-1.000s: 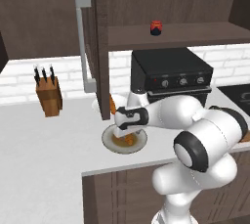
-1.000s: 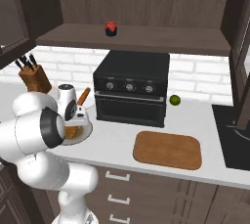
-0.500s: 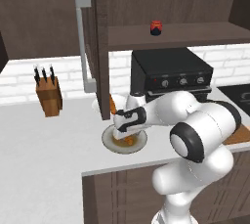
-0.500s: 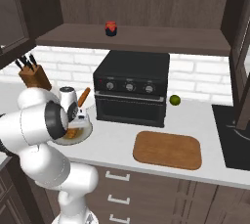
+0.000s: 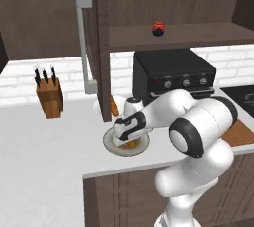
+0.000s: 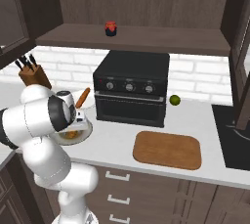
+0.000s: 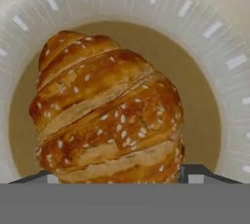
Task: From the different types of pastries on the counter, select a croissant and place it on the cutting board. Then retrieve a jar of jam from the cabinet and place it alongside the croissant on the cutting board.
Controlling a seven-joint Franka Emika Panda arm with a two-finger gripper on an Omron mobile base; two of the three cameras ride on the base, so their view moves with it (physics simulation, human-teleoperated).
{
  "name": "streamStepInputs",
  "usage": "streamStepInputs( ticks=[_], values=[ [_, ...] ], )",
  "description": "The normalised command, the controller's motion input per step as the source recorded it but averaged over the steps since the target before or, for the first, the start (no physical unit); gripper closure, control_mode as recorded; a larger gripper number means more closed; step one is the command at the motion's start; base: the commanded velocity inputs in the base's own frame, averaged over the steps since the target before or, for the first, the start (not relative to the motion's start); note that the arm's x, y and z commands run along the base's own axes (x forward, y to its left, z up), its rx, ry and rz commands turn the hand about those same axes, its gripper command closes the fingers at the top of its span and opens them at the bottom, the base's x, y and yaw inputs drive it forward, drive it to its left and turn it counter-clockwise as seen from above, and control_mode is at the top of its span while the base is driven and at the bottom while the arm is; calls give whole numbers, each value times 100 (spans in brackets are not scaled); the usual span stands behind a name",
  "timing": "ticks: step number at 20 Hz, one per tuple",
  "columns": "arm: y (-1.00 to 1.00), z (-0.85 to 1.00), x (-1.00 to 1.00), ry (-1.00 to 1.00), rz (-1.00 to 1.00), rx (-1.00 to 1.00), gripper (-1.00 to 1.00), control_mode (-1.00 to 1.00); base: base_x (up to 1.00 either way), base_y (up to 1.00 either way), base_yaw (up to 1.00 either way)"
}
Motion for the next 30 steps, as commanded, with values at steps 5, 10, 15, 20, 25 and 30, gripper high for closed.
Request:
streamStepInputs(
  ticks=[5, 10, 15, 20, 25, 30],
  values=[
    [0, -6, 1, 0, 0, 0, 100, -100, 0, 0, 0],
    [-19, 40, 0, 0, -5, 0, 100, -100, 0, 0, 0],
    [-52, 61, -9, 0, -8, 0, 100, -100, 0, 0, 0],
    [-67, 34, -30, 0, -10, 0, 100, -100, 0, 0, 0],
    [-68, 24, -22, 2, -11, 0, 100, -100, 0, 0, 0],
    [-80, 20, 0, 12, -15, 0, 100, -100, 0, 0, 0]
  ],
)
